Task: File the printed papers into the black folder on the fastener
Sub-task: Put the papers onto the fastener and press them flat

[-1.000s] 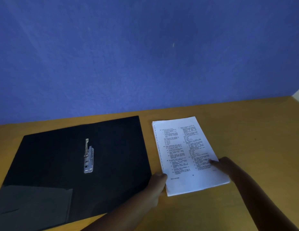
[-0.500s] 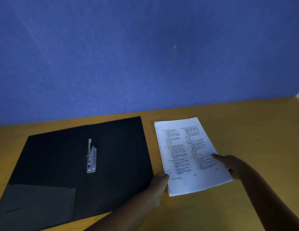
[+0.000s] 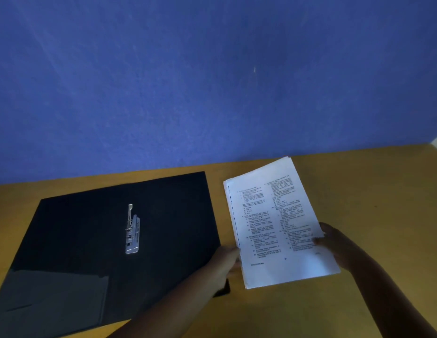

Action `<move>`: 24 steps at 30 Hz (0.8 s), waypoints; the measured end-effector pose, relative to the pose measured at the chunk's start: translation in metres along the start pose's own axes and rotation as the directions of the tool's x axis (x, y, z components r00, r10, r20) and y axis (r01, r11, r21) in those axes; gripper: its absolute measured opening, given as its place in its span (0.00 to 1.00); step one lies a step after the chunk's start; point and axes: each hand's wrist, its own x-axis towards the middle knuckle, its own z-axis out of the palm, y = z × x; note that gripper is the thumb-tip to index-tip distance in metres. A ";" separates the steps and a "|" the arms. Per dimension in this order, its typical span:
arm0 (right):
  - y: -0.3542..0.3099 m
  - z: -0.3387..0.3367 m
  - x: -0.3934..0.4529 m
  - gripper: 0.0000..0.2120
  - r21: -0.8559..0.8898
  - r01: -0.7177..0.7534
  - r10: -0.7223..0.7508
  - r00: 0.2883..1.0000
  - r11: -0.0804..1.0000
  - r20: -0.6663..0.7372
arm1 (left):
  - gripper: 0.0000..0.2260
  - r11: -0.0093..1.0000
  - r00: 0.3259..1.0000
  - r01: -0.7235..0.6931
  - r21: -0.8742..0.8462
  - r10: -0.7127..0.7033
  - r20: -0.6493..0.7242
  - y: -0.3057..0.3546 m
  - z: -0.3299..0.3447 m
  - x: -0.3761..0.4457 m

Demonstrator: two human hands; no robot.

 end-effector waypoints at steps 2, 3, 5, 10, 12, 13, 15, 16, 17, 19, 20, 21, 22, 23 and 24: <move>0.000 0.002 -0.003 0.21 0.056 0.040 -0.041 0.999 0.998 0.011 | 0.10 0.997 0.994 -0.076 -0.008 0.075 -0.084 0.013 -0.018 0.004; -0.001 0.004 -0.006 0.21 0.088 0.063 -0.066 0.997 0.994 0.028 | 0.12 0.992 0.984 -0.129 0.005 0.129 -0.125 0.018 -0.026 0.005; -0.003 0.013 -0.010 0.20 0.145 0.114 -0.126 0.989 0.983 0.080 | 0.20 0.974 0.962 -0.227 0.019 0.227 -0.152 0.025 -0.039 0.007; -0.016 0.062 -0.017 0.18 0.053 0.292 -0.296 0.950 0.955 0.102 | 0.13 0.846 0.837 -0.521 -0.114 0.480 -0.263 0.033 -0.057 -0.002; -0.023 0.085 -0.019 0.20 -0.001 0.359 -0.358 0.931 0.933 0.073 | 0.05 0.804 0.754 -0.591 -0.059 0.525 -0.396 0.033 -0.067 -0.005; -0.027 0.096 -0.019 0.21 -0.024 0.379 -0.378 0.924 0.925 0.055 | 0.05 0.778 0.709 -0.627 -0.028 0.556 -0.434 0.032 -0.072 -0.007; -0.034 0.116 -0.021 0.20 -0.040 0.402 -0.401 0.916 0.915 0.012 | 0.09 0.722 0.616 -0.691 0.028 0.610 -0.499 0.030 -0.083 -0.014; -0.037 0.125 -0.022 0.19 -0.027 0.411 -0.412 0.911 0.911 -0.007 | 0.11 0.691 0.562 -0.720 0.067 0.636 -0.528 0.029 -0.089 -0.019; -0.041 0.134 -0.025 0.19 -0.013 0.427 -0.427 0.904 0.904 -0.021 | 0.11 0.655 0.504 -0.748 0.107 0.665 -0.551 0.029 -0.094 -0.023; -0.048 0.151 -0.030 0.21 0.020 0.474 -0.473 0.881 0.881 -0.031 | 0.06 0.579 0.390 -0.795 0.177 0.713 -0.582 0.026 -0.105 -0.026; -0.050 0.159 -0.031 0.21 0.026 0.494 -0.493 0.869 0.869 -0.032 | 0.05 0.548 0.333 -0.807 0.220 0.730 -0.597 0.024 -0.110 -0.026; -0.051 0.167 -0.032 0.21 0.015 0.504 -0.503 0.863 0.864 -0.037 | 0.06 0.522 0.287 -0.812 0.261 0.746 -0.601 0.022 -0.114 -0.026; -0.051 0.173 -0.033 0.20 -0.003 0.503 -0.503 0.863 0.864 -0.042 | 0.06 0.511 0.260 -0.809 0.291 0.755 -0.602 0.019 -0.118 -0.026; -0.050 0.179 -0.033 0.18 -0.014 0.498 -0.498 0.866 0.867 -0.039 | 0.07 0.514 0.256 -0.800 0.308 0.757 -0.601 0.017 -0.121 -0.025; -0.049 0.183 -0.033 0.18 -0.027 0.494 -0.494 0.869 0.869 -0.028 | 0.07 0.527 0.261 -0.784 0.329 0.760 -0.595 0.013 -0.125 -0.023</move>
